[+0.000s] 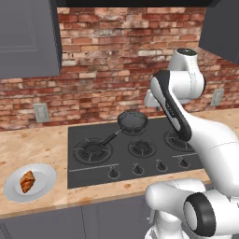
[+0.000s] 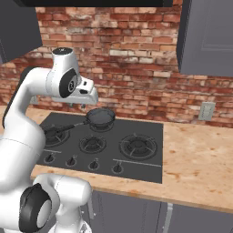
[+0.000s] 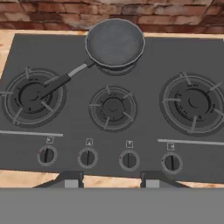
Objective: Pick the croissant and place it on the pan. Then turn on the stove to warm the croissant.
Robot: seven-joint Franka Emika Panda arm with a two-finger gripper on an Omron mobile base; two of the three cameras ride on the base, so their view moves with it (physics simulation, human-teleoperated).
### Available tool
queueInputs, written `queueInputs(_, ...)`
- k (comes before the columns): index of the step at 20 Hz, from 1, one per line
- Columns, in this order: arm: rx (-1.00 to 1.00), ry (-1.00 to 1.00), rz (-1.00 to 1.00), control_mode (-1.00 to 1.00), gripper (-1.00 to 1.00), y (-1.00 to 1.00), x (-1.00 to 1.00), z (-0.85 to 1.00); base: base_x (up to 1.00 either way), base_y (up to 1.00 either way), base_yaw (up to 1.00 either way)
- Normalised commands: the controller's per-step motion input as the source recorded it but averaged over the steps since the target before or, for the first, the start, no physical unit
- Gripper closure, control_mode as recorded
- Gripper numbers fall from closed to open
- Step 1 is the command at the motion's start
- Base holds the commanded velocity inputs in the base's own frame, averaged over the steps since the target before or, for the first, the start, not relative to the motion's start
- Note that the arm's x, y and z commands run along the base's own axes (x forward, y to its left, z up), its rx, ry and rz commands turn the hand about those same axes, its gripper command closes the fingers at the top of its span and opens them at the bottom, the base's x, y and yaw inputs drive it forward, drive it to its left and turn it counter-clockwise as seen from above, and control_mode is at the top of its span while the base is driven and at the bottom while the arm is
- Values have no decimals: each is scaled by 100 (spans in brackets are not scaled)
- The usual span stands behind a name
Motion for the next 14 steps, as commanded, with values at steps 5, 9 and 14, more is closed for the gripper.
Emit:
queueInputs(5,0,0,0,-100,-100,0,-6,-11,0,0,0)
queueInputs(9,0,0,0,-100,-100,4,-17,-28,0,0,0)
queueInputs(14,0,2,0,-100,-100,9,-23,-31,0,0,0)
